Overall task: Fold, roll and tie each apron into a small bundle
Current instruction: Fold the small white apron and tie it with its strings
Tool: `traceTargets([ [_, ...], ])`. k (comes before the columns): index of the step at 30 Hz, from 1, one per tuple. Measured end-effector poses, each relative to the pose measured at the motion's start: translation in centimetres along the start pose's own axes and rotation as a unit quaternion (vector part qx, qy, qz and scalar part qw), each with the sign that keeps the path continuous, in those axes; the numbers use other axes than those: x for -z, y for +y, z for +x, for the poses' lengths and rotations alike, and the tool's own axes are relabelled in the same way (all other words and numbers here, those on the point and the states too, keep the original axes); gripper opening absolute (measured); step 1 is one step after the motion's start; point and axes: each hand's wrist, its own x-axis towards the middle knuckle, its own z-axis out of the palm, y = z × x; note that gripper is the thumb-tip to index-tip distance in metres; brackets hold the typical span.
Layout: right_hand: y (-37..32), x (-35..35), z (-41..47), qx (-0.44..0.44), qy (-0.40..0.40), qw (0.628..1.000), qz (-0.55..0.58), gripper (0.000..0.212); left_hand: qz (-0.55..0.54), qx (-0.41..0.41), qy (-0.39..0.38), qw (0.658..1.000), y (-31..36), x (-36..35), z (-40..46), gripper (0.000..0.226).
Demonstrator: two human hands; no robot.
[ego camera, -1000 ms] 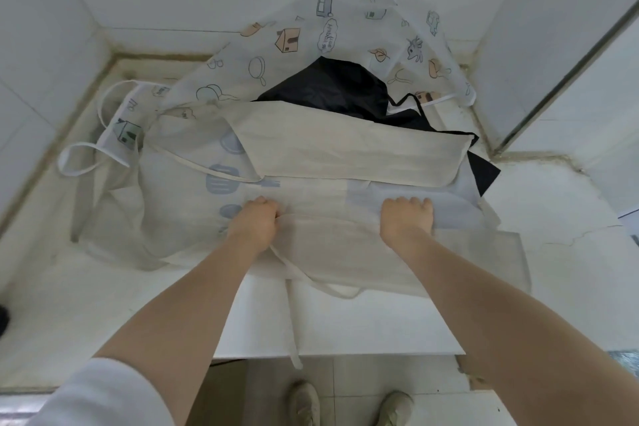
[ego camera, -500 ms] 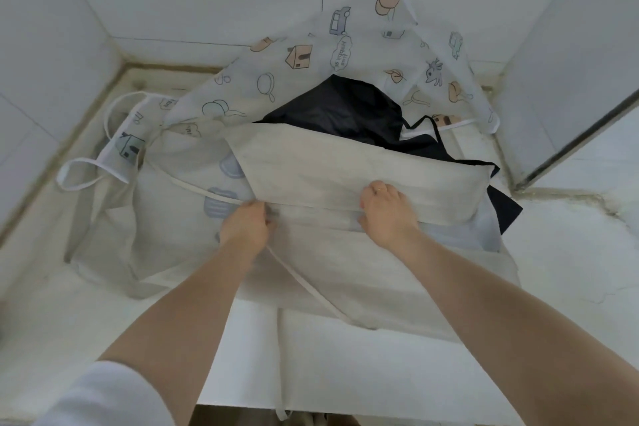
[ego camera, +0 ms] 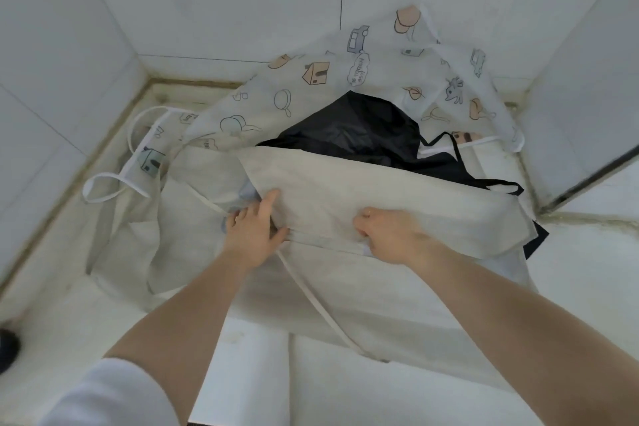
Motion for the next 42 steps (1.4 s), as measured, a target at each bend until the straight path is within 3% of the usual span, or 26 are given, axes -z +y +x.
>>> traceTargets([
  [3, -0.8, -0.7, -0.3, -0.047, -0.016, 0.995, 0.087, 0.032, 0.069, -0.036, -0.071, 0.994, -0.5, 0.5, 0.3, 0.072],
  [6, -2.7, -0.7, 0.2, -0.041, 0.025, 0.994, 0.098, 0.044, -0.033, -0.021, -0.157, 0.987, -0.4, 1.0, 0.6, 0.07],
  [8, -4.5, -0.8, 0.5, 0.0, 0.036, 0.996, 0.081, 0.048, -0.046, -0.038, -0.136, 0.989, -0.6, 1.4, 0.7, 0.06],
  [10, -6.2, -1.0, 0.8, 0.012, 0.012, 0.997, 0.07, 0.048, -0.074, -0.05, -0.066, 0.994, -1.3, 1.3, 0.3, 0.041],
  [12, -7.4, -1.5, 1.2, -0.042, -0.035, 0.996, 0.077, 0.06, -0.146, -0.035, -0.085, 0.985, -2.4, 0.9, -0.5, 0.027],
  [14, -8.3, -1.8, 1.6, -0.128, -0.088, 0.984, 0.089, 0.09, -0.183, -0.023, -0.181, 0.966, -3.4, 0.7, -1.4, 0.034],
  [17, -9.6, -1.9, 1.9, -0.168, -0.149, 0.969, 0.103, 0.111, -0.087, -0.095, -0.249, 0.96, -3.8, 0.9, -1.5, 0.061],
  [21, -10.8, -2.0, 1.7, -0.168, -0.156, 0.971, 0.068, 0.102, -0.041, -0.114, -0.173, 0.977, -3.6, 0.1, -0.9, 0.037],
  [26, -10.5, -2.1, 1.9, -0.174, -0.113, 0.978, 0.003, 0.048, 0.035, -0.077, -0.127, 0.988, -2.7, 0.1, -1.3, 0.039],
  [29, -10.4, -1.3, 2.3, -0.144, -0.038, 0.988, -0.039, 0.042, 0.05, -0.067, -0.134, 0.987, -2.4, 0.0, -1.1, 0.044],
  [32, -10.6, -0.1, 2.8, -0.045, 0.041, 0.998, -0.027, 0.047, 0.063, -0.07, -0.152, 0.984, -2.6, -0.1, -1.0, 0.047],
  [34, -11.2, 0.3, 3.3, 0.01, 0.003, 0.999, 0.046, 0.042, 0.059, -0.077, -0.163, 0.982, -2.9, 0.0, -0.9, 0.045],
  [37, -11.9, 0.0, 4.4, 0.063, -0.058, 0.996, 0.001, 0.037, 0.046, -0.085, -0.176, 0.979, -3.4, 0.3, -0.7, 0.038],
  [39, -12.3, -0.3, 5.2, 0.049, -0.058, 0.996, -0.052, 0.038, 0.017, -0.09, -0.154, 0.984, -3.5, 0.4, -0.5, 0.045],
  [42, -12.4, -0.3, 5.9, 0.034, -0.064, 0.994, -0.08, 0.036, 0.005, -0.111, -0.147, 0.983, -3.1, 0.7, -0.3, 0.084],
])
